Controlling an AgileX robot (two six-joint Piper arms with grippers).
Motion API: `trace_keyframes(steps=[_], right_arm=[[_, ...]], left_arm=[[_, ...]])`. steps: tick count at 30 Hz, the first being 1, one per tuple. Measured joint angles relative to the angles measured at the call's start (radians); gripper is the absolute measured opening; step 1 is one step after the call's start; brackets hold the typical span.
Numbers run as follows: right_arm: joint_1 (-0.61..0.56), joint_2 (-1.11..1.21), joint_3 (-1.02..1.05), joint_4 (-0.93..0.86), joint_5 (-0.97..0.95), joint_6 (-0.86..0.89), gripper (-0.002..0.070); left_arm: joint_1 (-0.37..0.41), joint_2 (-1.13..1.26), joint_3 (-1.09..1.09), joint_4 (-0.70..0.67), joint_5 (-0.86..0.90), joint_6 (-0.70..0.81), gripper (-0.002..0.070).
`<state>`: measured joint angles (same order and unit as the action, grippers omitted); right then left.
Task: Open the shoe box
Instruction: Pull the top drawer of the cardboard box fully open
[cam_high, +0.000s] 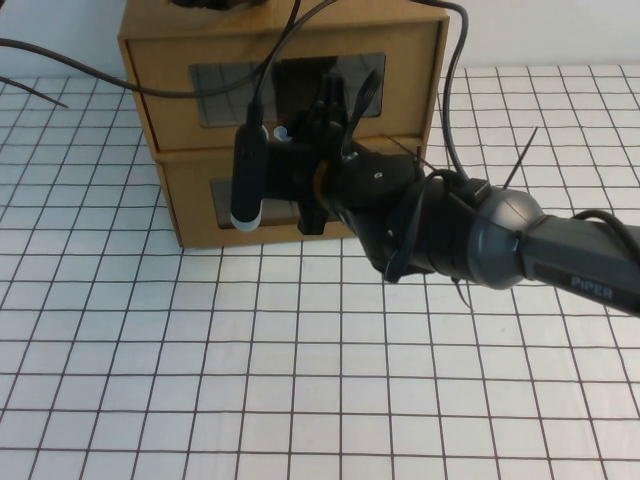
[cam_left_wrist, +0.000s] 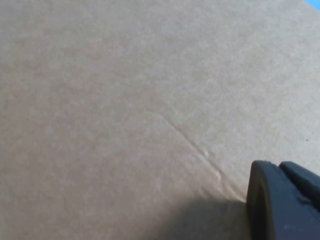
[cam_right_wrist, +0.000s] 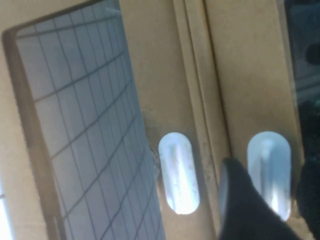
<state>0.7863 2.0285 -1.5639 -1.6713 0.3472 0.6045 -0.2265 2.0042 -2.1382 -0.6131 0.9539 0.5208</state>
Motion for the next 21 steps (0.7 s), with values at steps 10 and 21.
trace_keyframes(steps=[10, 21], right_arm=[[0.004, 0.022, -0.012, -0.021, 0.058, -0.002, 0.0208], [0.014, 0.025, -0.007, -0.019, 0.098, -0.002, 0.0015]], left_arm=[[0.0, 0.0, 0.0, -0.004, 0.007, 0.0, -0.0002], [0.0, -0.002, 0.0, -0.006, 0.019, 0.0, -0.0002]])
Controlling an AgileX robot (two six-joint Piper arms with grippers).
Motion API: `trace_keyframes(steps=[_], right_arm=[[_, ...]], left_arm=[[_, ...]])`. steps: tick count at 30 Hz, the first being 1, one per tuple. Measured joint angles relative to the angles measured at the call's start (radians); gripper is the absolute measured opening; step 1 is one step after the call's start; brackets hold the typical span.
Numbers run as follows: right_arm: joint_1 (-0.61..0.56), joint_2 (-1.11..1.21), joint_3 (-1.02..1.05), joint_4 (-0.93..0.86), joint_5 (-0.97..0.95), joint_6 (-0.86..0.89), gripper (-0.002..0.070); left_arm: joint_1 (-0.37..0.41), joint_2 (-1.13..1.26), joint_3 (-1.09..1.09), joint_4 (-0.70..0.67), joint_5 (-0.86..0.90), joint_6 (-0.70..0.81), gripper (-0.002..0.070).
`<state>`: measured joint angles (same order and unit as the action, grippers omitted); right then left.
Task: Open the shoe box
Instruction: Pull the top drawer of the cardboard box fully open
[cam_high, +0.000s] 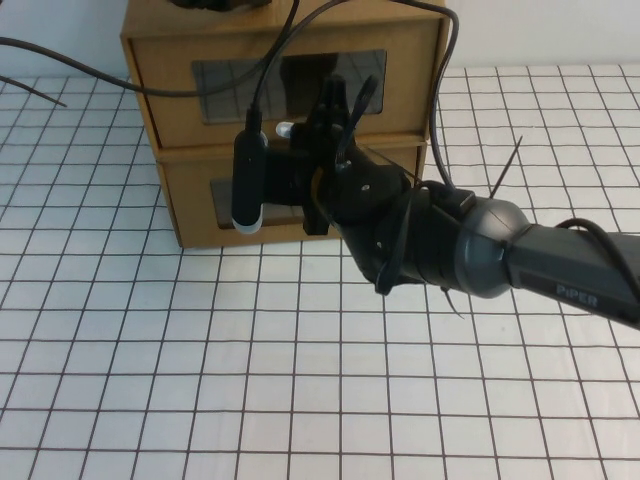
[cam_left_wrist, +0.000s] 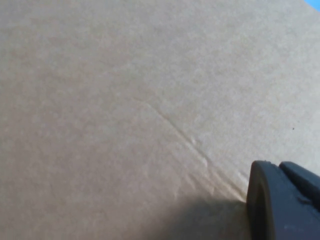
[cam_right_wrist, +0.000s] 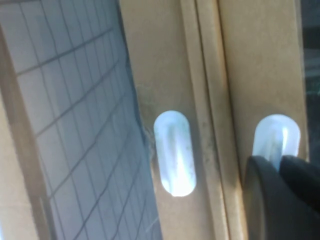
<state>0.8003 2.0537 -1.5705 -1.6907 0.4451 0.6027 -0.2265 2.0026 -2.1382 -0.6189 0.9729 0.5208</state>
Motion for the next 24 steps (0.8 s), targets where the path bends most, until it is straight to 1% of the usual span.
trace_keyframes(steps=[12, 24], right_arm=[[0.05, -0.123, 0.159, 0.003, 0.044, 0.002, 0.0011], [0.183, -0.322, 0.443, 0.011, 0.118, 0.096, 0.001]], left_arm=[[-0.004, -0.005, 0.0, -0.016, 0.052, -0.012, -0.0002], [-0.006, -0.005, 0.0, -0.016, 0.052, -0.026, -0.0002]])
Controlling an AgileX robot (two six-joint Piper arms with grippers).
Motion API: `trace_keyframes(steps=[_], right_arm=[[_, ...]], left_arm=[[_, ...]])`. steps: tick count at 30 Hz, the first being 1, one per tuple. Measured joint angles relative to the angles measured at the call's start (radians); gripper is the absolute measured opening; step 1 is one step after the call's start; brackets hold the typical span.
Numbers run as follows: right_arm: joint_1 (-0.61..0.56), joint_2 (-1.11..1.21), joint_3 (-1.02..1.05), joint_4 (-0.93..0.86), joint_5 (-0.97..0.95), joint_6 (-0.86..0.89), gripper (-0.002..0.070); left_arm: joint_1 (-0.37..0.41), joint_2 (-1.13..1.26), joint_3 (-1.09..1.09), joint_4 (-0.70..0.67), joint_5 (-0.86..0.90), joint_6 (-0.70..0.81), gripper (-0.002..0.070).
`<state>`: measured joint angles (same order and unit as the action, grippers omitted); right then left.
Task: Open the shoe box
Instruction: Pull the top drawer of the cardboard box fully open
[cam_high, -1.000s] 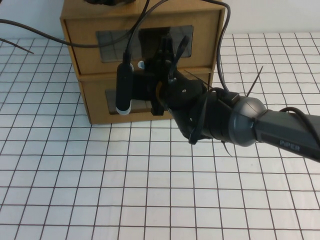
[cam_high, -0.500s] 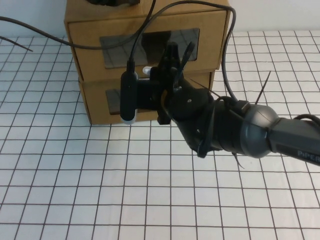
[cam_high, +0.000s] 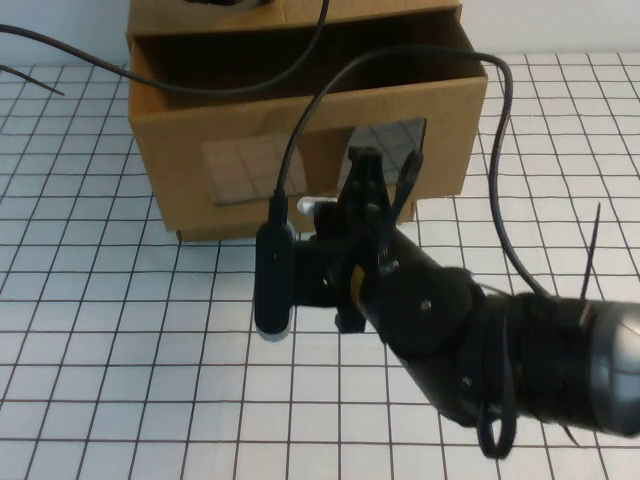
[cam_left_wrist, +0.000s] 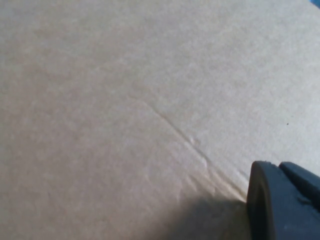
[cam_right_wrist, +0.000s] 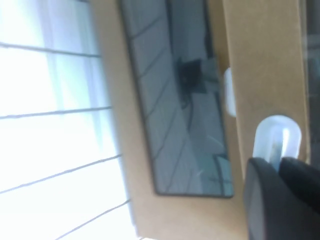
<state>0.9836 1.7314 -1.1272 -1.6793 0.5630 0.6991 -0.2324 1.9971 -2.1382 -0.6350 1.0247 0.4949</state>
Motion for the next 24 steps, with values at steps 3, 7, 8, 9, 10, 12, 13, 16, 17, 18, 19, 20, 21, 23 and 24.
trace_keyframes(steps=[3, 7, 8, 9, 10, 12, 13, 16, 17, 18, 19, 20, 21, 23, 24], right_arm=[[0.048, -0.042, 0.073, 0.004, 0.018, 0.019, 0.001], [0.107, -0.085, 0.146, 0.015, 0.044, 0.091, 0.001], [0.119, -0.089, 0.153, 0.015, 0.054, 0.121, 0.001], [0.125, -0.093, 0.158, 0.015, 0.062, 0.142, 0.0011], [0.133, -0.094, 0.158, 0.015, 0.071, 0.166, 0.0013], [0.135, -0.094, 0.16, 0.017, 0.076, 0.211, 0.0023], [0.135, -0.094, 0.16, 0.027, 0.078, 0.229, 0.0038], [0.141, -0.101, 0.16, 0.092, 0.087, 0.254, 0.012], [0.143, -0.108, 0.162, 0.111, 0.091, 0.259, 0.0161], [0.146, -0.112, 0.162, 0.124, 0.091, 0.259, 0.0195], [0.145, -0.12, 0.162, 0.134, 0.091, 0.261, 0.0235], [0.149, -0.13, 0.162, 0.147, 0.093, 0.263, 0.0265], [0.154, -0.137, 0.162, 0.155, 0.098, 0.263, 0.0283], [0.172, -0.16, 0.162, 0.176, 0.118, 0.265, 0.0287], [0.186, -0.171, 0.162, 0.184, 0.127, 0.265, 0.028]], left_arm=[[0.0, 0.0, 0.0, 0.0, -0.002, -0.002, -0.0002], [0.0, 0.0, 0.0, 0.002, -0.002, -0.006, -0.0002], [0.0, 0.0, 0.0, 0.002, -0.002, -0.008, -0.0002], [0.0, 0.0, 0.0, 0.003, -0.002, -0.008, -0.0002], [0.0, 0.0, 0.0, 0.003, -0.003, -0.009, -0.0002], [0.0, 0.0, 0.0, 0.003, -0.003, -0.009, -0.0002], [0.0, 0.0, 0.0, 0.002, -0.003, -0.009, -0.0002], [0.0, 0.0, 0.0, 0.0, -0.003, -0.01, -0.0002], [0.0, 0.0, 0.0, 0.0, -0.003, -0.01, -0.0002], [0.0, -0.001, 0.0, 0.0, -0.003, -0.01, -0.0002], [0.0, -0.002, -0.003, 0.0, -0.003, -0.01, -0.0002], [0.0, -0.002, -0.008, 0.0, -0.001, -0.01, -0.0002], [0.0, -0.006, -0.012, 0.004, 0.002, -0.01, -0.0002], [0.0, -0.012, -0.028, 0.015, 0.027, -0.01, -0.0002], [0.0, -0.015, -0.037, 0.023, 0.043, -0.013, -0.0002]])
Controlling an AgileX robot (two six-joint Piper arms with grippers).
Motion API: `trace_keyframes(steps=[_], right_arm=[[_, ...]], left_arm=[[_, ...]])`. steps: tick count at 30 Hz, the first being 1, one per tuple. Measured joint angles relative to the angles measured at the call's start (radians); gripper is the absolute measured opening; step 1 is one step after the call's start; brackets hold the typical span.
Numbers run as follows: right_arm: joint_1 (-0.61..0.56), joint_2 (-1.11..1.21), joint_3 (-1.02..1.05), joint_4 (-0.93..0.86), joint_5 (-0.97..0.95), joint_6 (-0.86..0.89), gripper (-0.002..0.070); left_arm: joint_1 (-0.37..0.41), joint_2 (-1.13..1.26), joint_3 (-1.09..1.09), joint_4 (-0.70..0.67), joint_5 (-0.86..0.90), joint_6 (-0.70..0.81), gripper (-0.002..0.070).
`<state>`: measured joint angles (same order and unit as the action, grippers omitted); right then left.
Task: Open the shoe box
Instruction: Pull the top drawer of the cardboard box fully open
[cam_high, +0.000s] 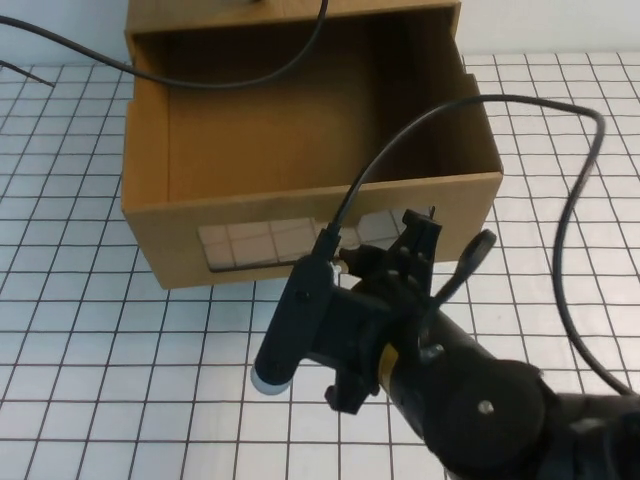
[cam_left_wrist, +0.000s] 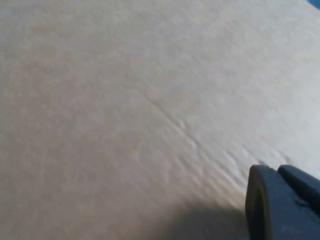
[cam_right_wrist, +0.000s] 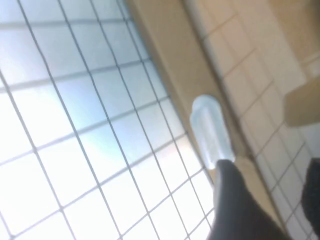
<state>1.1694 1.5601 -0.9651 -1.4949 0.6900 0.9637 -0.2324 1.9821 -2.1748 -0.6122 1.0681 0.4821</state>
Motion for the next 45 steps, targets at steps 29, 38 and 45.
trace_keyframes(steps=[29, 38, 45], right_arm=[[-0.514, -0.452, -0.03, 0.892, 0.275, -0.486, -0.001], [-0.811, -0.66, -0.002, 1.341, 0.23, -0.809, -0.0013], [-0.832, -0.893, 0.122, 1.455, 0.118, -0.851, -0.0013]], left_arm=[[0.0, -0.582, 0.408, 0.108, -0.092, 0.027, -0.0002], [0.0, -1.087, 1.061, 0.115, -0.447, 0.13, -0.0002], [0.0, -1.509, 1.478, 0.115, -0.679, 0.144, -0.0002]])
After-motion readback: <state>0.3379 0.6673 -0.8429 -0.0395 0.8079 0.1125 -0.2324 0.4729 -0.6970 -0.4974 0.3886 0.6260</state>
